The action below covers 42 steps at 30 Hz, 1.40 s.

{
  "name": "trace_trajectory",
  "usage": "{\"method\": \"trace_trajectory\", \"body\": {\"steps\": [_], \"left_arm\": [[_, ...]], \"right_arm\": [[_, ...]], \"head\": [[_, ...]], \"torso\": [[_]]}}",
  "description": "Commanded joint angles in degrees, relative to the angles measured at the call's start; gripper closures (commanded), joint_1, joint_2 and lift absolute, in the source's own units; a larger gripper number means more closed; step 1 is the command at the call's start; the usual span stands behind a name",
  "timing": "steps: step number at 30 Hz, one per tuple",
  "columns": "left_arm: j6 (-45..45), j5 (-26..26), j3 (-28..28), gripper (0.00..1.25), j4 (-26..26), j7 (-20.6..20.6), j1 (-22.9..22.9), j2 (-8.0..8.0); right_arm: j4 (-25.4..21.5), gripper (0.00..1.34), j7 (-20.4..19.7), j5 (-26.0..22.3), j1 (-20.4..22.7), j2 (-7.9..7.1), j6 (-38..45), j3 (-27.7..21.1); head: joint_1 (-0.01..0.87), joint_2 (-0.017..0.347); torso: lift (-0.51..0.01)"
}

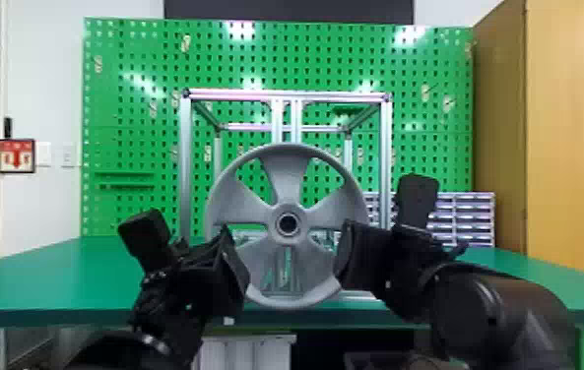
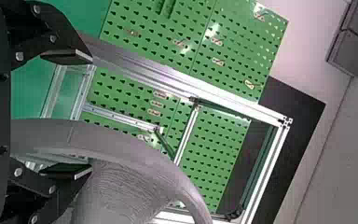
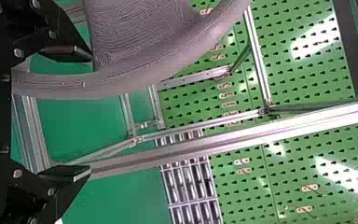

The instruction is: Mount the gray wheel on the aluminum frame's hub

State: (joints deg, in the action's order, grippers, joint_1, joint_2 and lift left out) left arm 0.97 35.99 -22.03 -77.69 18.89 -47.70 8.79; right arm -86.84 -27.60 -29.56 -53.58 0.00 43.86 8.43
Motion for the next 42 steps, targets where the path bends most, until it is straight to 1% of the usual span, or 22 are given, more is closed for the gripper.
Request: {"method": "trace_trajectory", "body": {"steps": [1,3,7,8,10,15,29,35,39,42], "left_arm": [[0.0,0.2,0.0,0.35,0.0,-0.9,-0.1,-0.01],[0.1,0.3,0.1,0.28,0.0,-1.8,-0.2,-0.01],[0.0,0.2,0.1,0.12,0.0,-2.3,-0.2,-0.01],[0.1,0.2,0.1,0.11,0.0,-2.3,-0.2,-0.01],[0.1,0.2,0.1,0.1,0.0,-2.4,-0.1,-0.01],[0.1,0.2,0.1,0.1,0.0,-2.4,0.0,-0.01],[0.1,-0.1,0.3,0.09,-0.3,-2.3,0.4,-0.01],[1.0,-2.1,1.2,0.09,-2.6,-2.3,1.6,0.26],[1.9,-2.3,1.9,0.09,-5.0,-2.3,3.1,0.96],[2.8,-3.9,2.3,0.09,-7.5,-2.1,4.5,1.66]], "right_arm": [[0.0,0.31,0.0,-0.1,0.1,0.05,-0.3,0.0],[0.0,0.25,0.0,-0.2,0.1,0.05,-0.3,0.0],[0.0,0.14,0.0,-0.2,0.1,0.05,-0.5,0.1],[0.0,0.11,0.0,-0.2,0.1,0.05,-0.5,0.1],[0.0,0.07,0.0,-0.2,0.1,0.05,-0.6,0.1],[0.0,0.05,0.0,-0.2,0.2,0.05,-0.8,0.1],[-0.3,0.04,0.0,-0.3,0.8,0.05,-0.9,0.1],[-3.6,0.04,0.0,0.3,2.7,0.05,-0.9,0.1],[-6.0,0.04,0.0,0.4,4.1,0.05,-0.9,0.2],[-8.8,0.04,0.0,0.6,5.6,0.05,-0.9,0.1]], "head": [[-0.005,0.006],[-0.005,0.006],[-0.005,0.006],[-0.005,0.006],[-0.005,0.006],[-0.005,0.006],[-0.005,0.006],[-0.005,0.006],[-0.005,0.006],[-0.005,0.006]], "torso": [[-0.499],[-0.499],[-0.499],[-0.499],[-0.499],[-0.499],[-0.499],[-0.499],[-0.499],[-0.499]]}}
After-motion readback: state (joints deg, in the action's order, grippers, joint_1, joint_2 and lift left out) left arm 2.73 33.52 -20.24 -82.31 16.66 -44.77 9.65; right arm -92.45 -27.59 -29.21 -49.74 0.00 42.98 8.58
